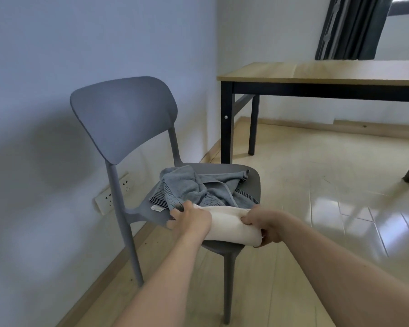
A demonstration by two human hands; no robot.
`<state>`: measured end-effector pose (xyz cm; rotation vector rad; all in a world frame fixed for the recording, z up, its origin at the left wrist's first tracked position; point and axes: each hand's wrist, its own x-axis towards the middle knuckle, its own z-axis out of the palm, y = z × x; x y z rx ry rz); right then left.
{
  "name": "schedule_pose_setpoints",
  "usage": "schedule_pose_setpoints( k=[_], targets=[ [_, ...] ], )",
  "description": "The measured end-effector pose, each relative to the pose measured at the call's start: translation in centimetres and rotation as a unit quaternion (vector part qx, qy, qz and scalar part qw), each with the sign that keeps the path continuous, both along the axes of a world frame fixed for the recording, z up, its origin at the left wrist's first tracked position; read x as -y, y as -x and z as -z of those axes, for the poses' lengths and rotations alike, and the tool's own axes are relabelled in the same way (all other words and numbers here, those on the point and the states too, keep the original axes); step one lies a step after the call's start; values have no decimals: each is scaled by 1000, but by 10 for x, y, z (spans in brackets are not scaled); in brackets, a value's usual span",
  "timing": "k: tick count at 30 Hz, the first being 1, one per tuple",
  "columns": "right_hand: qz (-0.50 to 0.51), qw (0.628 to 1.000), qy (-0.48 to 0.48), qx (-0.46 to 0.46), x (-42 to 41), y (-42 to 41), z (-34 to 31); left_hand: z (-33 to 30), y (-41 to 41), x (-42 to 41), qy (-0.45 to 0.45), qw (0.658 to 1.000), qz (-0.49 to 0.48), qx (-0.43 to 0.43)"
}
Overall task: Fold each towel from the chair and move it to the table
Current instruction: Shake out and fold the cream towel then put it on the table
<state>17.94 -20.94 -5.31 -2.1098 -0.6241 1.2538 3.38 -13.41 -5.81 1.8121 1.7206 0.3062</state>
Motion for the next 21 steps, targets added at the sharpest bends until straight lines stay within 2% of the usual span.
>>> schedule_pose_setpoints(
  k=[6, 10, 14, 16, 19, 21],
  targets=[
    [94, 988, -114, -49, 20, 25, -52, -48, 18, 1, 39, 986, -7, 159],
    [107, 969, -221, -9, 37, 39, -93, -94, 33, 22, 126, 943, -26, 308],
    [128, 956, -259, 57, 46, 41, -123, -122, 41, 25, 199, 923, -14, 330],
    [142, 951, -263, 79, 44, 40, -136, -124, 38, 18, 205, 922, 2, 329],
    [162, 948, -262, 86, 26, 25, -145, -121, 17, -8, 132, 938, 16, 321],
    [186, 945, -255, 86, 7, 11, -148, -128, 1, -19, 69, 943, 66, 318]
  ],
)
